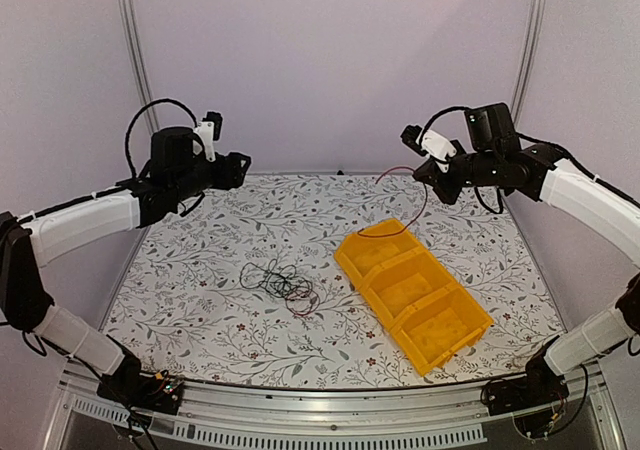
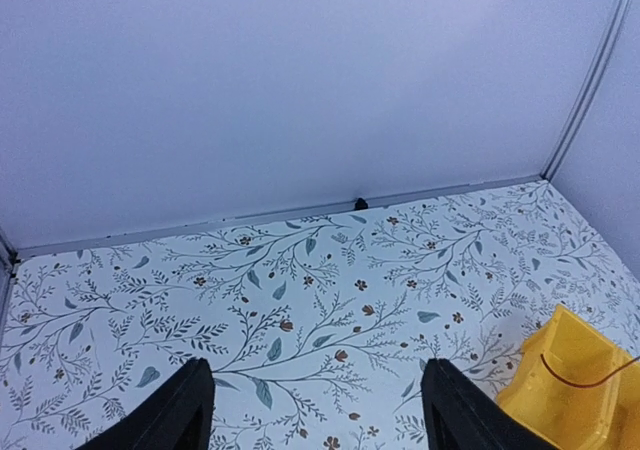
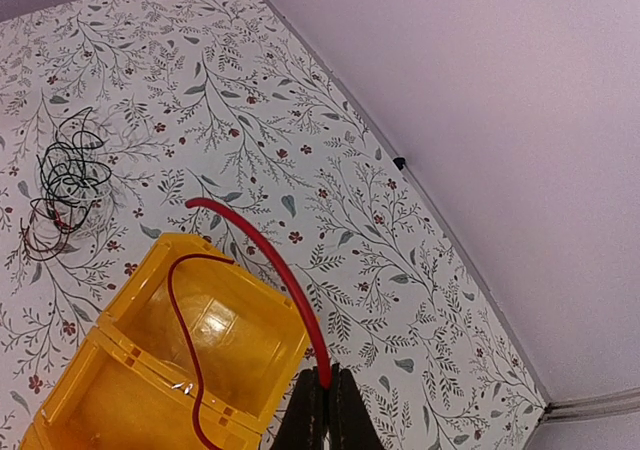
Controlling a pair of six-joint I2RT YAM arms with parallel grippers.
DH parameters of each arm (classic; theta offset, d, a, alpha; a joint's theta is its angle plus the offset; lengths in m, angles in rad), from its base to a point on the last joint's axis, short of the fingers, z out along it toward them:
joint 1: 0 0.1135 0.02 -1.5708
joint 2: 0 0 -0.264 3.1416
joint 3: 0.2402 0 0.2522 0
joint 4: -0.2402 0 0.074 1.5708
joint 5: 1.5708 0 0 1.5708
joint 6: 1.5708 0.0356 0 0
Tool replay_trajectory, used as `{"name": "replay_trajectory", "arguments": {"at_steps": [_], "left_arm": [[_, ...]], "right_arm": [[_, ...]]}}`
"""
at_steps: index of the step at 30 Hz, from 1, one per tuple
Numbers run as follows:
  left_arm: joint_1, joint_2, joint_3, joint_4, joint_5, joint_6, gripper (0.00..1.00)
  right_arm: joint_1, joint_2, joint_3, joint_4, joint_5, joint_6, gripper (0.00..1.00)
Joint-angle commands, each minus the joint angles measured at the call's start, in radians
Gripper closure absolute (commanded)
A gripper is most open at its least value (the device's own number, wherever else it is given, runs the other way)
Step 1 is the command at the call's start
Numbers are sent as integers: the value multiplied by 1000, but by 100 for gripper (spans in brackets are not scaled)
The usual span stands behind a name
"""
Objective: Untangle the cables
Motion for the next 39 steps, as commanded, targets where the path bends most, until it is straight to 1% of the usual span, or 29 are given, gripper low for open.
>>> {"name": "replay_trajectory", "arguments": {"at_steps": [1,10,16,24,29,39], "left_arm": [[-2,-67,-17,69,9,25,27],[-2,-78,-22,63,7,30,26],[-2,-69,-20,61,7,27,26],[1,-68,-17,53,6,26,26],[0,-66,-16,53,20,19,26],[0,-74,-16,49,24,17,26]], "right_arm": [[-5,-2,27,-46,13,-1,100],[-5,-39,29,-110,15,-13,100],[-5,-74,18,-121,2,-8,100],[-5,-68,-9,-112,5,-19,100],[-5,-7,9,-90,16,-8,100],[-5,187,65,-21,5,1,100]]}}
